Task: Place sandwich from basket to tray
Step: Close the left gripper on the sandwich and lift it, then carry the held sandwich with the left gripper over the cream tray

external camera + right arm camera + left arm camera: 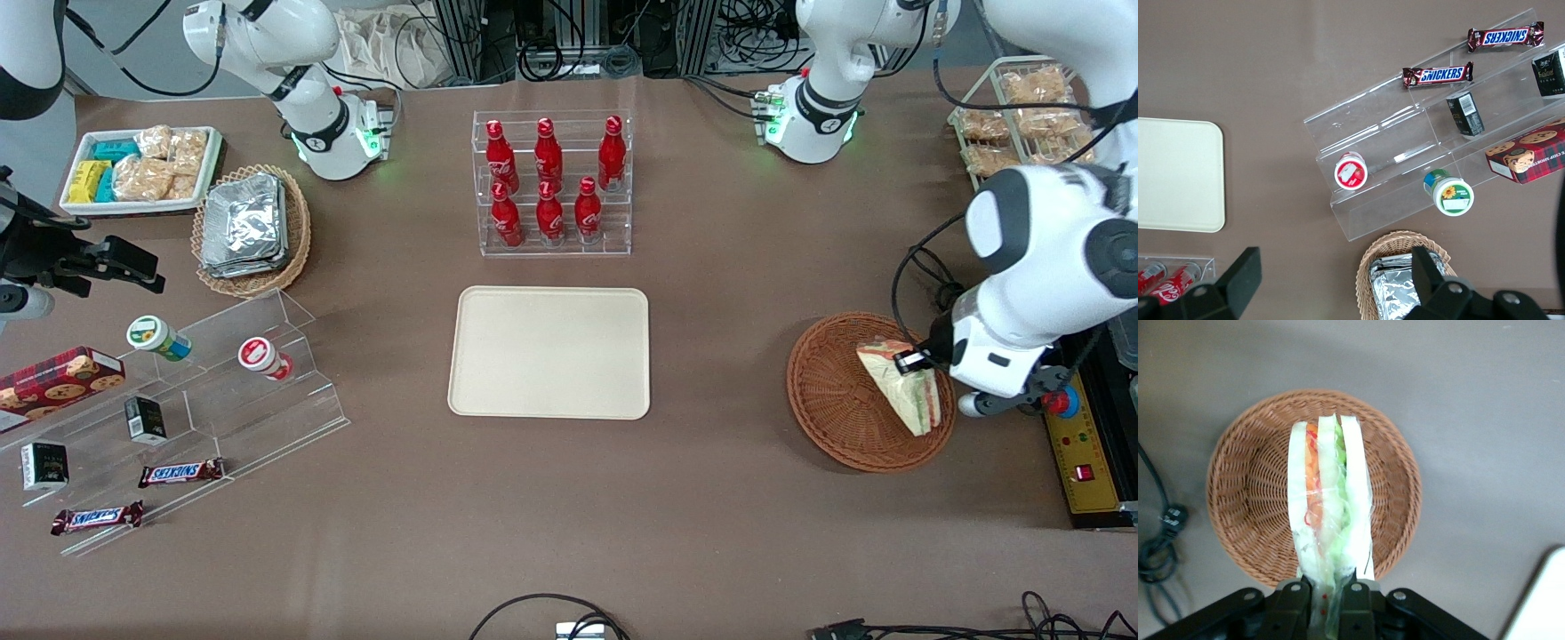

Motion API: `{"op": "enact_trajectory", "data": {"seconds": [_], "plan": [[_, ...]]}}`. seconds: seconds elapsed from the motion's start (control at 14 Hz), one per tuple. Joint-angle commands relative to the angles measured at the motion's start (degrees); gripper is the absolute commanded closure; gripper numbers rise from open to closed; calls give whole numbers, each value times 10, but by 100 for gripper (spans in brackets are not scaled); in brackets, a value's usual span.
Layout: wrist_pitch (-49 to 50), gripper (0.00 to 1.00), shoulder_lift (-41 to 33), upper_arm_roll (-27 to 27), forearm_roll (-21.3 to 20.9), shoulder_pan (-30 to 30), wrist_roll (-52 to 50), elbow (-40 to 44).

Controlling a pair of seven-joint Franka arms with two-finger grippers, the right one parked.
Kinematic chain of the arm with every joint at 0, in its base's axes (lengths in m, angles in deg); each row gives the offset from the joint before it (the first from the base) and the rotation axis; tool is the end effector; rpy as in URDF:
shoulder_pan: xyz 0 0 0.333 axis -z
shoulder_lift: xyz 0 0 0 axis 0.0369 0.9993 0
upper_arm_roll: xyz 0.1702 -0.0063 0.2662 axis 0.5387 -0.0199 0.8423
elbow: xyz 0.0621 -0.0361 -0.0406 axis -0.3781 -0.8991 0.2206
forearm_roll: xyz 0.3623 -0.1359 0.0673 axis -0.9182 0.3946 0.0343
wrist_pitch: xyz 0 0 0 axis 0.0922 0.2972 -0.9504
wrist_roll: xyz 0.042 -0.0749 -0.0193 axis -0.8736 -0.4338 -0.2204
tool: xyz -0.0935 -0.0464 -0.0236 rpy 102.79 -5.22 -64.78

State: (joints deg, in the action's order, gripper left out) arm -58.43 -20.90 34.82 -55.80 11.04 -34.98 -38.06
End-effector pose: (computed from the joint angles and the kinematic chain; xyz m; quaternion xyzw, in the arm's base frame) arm 0.6158 -0.0380 0.4541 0.9912 0.1317 -0.0139 0.0069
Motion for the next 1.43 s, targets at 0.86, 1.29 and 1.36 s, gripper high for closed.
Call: {"op": "enact_trajectory", "data": {"seconds": [0.86, 1.29, 1.36], "plan": [[188, 100, 33, -230, -50, 42, -48, 200], [58, 100, 112, -286, -115, 74, -176, 165], [34, 100, 126, -287, -130, 84, -191, 152]]}}
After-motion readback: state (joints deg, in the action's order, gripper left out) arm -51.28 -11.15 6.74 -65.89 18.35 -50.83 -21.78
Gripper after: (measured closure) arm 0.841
